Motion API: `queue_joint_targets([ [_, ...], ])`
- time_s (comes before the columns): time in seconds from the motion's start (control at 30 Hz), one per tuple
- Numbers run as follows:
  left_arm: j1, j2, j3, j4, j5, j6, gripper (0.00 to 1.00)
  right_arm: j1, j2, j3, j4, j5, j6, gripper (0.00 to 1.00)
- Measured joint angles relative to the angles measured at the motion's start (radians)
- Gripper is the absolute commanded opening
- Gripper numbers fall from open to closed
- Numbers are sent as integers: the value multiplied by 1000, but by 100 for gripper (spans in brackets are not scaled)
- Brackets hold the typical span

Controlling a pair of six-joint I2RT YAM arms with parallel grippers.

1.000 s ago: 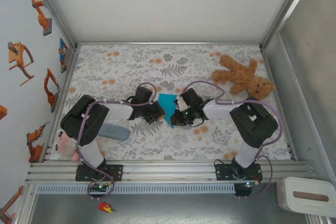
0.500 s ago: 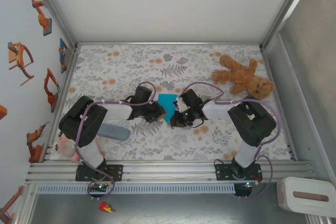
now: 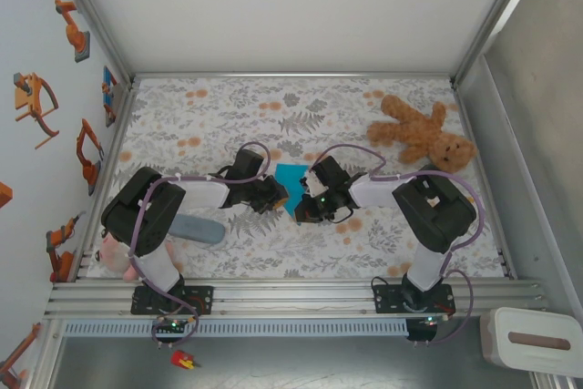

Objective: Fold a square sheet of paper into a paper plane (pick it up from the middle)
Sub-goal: Third fold the triangle at the center of the table.

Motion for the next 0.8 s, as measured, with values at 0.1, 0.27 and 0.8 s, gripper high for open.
queue_joint_targets([
  [0.1, 0, 0, 0, -8, 0, 0, 14, 0, 1, 3, -8, 1, -8, 5],
  [0.27, 0, 10, 0, -13, 0, 1, 14, 3, 1, 8, -23, 2, -17, 5],
  [0.8, 0, 17, 17, -61, -11, 18, 13, 14, -5, 10, -46, 5, -35, 6],
])
